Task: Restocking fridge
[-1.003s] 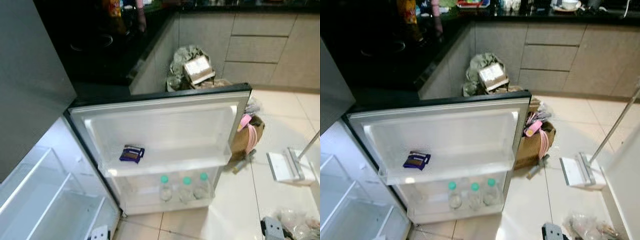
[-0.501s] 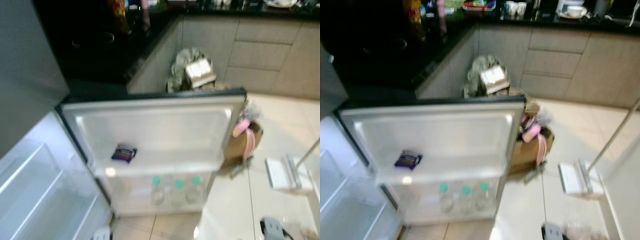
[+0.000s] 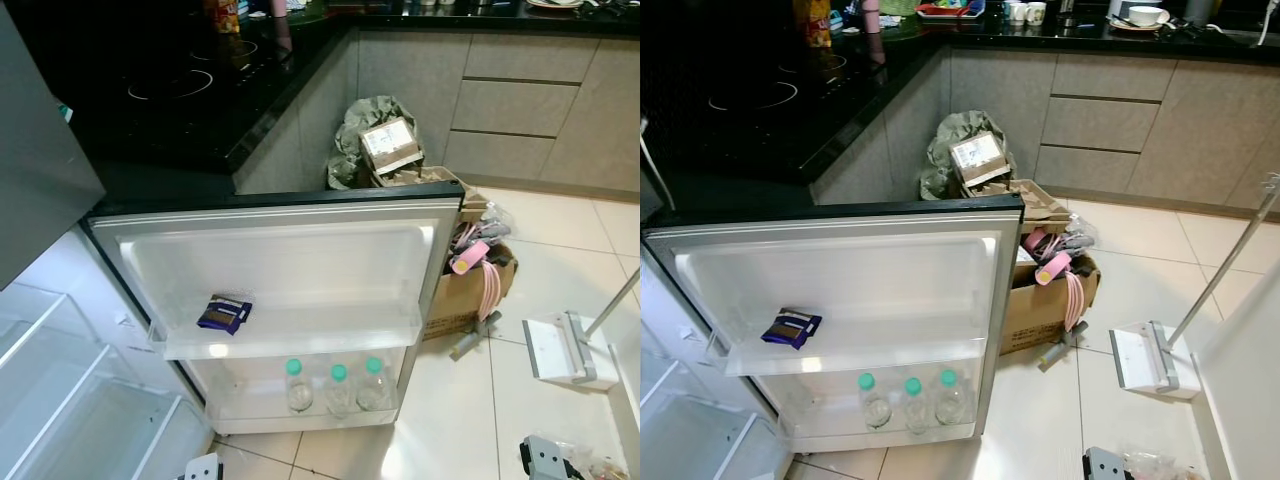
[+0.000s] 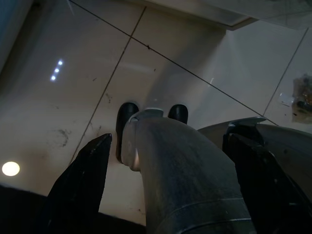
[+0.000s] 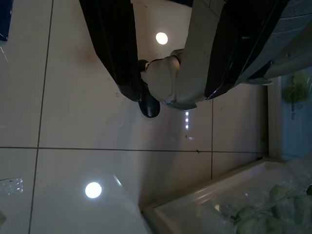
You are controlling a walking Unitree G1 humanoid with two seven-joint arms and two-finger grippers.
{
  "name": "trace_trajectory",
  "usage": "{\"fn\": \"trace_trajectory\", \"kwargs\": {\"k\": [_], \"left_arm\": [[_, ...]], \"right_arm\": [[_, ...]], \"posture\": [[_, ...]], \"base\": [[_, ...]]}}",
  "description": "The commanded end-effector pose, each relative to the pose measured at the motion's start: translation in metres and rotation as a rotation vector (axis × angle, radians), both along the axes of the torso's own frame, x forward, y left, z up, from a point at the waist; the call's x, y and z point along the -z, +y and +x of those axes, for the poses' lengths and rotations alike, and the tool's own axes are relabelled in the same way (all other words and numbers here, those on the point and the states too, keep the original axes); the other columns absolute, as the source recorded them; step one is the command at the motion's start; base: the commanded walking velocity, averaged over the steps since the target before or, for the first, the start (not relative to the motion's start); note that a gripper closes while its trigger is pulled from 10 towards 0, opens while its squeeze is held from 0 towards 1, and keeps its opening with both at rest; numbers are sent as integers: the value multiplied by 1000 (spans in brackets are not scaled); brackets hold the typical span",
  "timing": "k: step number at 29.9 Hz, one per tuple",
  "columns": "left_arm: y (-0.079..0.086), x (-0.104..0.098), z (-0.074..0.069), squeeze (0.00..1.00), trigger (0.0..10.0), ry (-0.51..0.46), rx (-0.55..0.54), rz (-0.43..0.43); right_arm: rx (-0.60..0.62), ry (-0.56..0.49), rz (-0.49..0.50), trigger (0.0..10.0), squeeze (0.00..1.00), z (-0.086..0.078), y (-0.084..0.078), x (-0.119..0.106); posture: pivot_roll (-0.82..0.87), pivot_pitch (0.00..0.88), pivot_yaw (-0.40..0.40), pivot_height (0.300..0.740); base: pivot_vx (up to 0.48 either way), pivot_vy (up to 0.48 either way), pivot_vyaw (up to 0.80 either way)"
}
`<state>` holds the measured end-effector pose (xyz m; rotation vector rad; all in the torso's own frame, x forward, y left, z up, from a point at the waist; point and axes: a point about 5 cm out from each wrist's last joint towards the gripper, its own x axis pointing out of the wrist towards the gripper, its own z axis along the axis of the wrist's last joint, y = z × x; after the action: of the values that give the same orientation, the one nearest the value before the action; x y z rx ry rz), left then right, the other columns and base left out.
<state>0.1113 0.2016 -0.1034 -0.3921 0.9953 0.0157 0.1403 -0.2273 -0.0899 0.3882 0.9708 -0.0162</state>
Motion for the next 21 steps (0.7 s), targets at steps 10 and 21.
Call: {"fn": "trace_trajectory", "kwargs": {"k": [10,21], "left_arm": [[3,2,-5,0,10000,30,-39,14],[5,2,-7,0,10000,40,-30,23]], "right_arm": [[-15,10,-20,10000,0,-1,-2,0],[-29,-50,-16,10000,0,9,-5,-6]], "posture": [[-92,0,-12,740],[-90,0,-12,740]], "base": [[0,-233,0],[0,0,0]]}}
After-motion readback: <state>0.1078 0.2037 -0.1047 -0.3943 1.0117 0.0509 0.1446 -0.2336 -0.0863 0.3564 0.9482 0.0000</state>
